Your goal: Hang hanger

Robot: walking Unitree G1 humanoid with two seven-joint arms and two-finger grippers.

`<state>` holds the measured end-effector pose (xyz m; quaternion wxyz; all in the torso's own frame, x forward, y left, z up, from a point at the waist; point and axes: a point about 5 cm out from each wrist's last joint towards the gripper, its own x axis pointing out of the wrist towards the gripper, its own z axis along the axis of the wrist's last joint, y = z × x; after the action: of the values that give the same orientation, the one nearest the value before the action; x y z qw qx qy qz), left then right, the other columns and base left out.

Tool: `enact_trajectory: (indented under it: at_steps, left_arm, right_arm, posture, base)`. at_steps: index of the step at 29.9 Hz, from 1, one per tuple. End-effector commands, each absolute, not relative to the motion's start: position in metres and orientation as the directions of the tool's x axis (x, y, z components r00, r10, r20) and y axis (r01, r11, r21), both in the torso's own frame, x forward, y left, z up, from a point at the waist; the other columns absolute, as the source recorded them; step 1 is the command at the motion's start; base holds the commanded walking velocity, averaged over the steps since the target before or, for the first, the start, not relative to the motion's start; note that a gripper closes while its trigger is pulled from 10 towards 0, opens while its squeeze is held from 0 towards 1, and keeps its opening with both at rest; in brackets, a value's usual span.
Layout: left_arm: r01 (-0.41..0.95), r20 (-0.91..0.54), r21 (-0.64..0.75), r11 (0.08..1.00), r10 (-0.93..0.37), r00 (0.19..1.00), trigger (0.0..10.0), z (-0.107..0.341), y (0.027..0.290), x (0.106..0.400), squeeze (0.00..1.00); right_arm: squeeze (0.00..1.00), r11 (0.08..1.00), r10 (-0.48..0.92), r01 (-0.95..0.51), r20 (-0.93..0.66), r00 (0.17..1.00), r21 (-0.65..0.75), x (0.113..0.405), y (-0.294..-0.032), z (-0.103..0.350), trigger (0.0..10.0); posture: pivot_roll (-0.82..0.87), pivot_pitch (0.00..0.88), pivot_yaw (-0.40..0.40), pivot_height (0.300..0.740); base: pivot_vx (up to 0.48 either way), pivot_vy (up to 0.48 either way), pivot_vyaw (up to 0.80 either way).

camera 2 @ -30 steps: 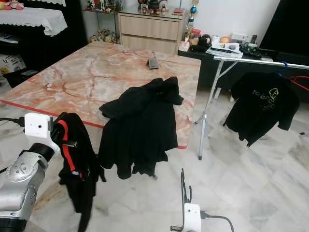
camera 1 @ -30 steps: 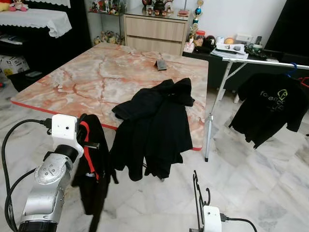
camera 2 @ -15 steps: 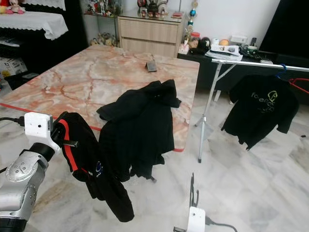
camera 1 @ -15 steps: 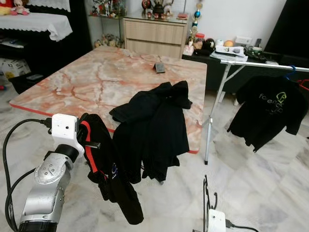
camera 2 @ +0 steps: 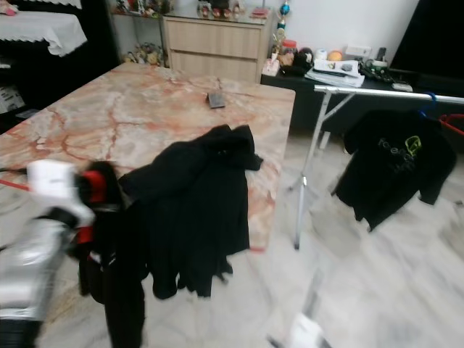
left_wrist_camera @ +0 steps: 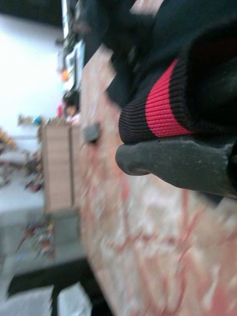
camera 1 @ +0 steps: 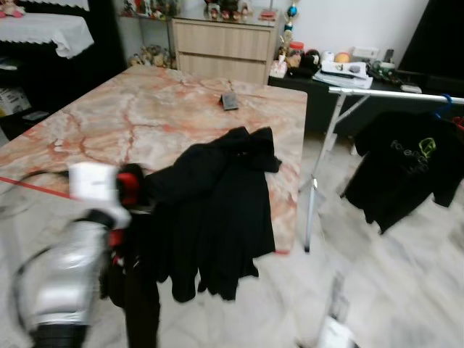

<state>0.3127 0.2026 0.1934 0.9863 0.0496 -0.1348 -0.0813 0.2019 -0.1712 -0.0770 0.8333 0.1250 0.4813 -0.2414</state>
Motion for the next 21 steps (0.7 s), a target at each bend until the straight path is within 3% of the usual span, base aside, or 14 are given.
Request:
enact_trajectory:
  at_steps: [1,5,14,21]
  left_arm:
    - [0.116,0.288,0.142,0.983,-0.153,0.945,10.0,0.205,0.217,0.311,0.0]
    - [0.149,0.306,0.165,0.975,-0.194,0.932,10.0,0.215,0.213,0.316,0.0]
    - [0.193,0.436,0.273,0.943,-0.3,0.848,10.0,0.293,0.206,0.35,0.0]
    - [0.263,0.484,0.344,0.902,-0.41,0.773,10.0,0.346,0.178,0.366,0.0]
  right_arm:
    - [0.0,0.875,-0.249,0.484,-0.854,0.457,0.005,0.214,-0.156,-0.071,10.0]
    - [0.0,0.875,-0.251,0.483,-0.853,0.457,0.002,0.214,-0.155,-0.071,10.0]
    - [0.0,0.882,-0.25,0.47,-0.849,0.466,-0.002,0.215,-0.156,-0.071,10.0]
    - [0.0,0.888,-0.249,0.46,-0.847,0.469,-0.006,0.215,-0.155,-0.07,10.0]
  posture:
    - [0.22,0.022,-0.049,0.74]
    - [0.22,0.02,-0.049,0.74]
    - [0.23,0.012,-0.042,0.74]
    - [0.24,0.007,-0.034,0.74]
  base:
    - [0.352,0.0,0.0]
    - [0.358,0.0,0.0]
    - [0.37,0.0,0.0]
    - [0.357,0.0,0.0]
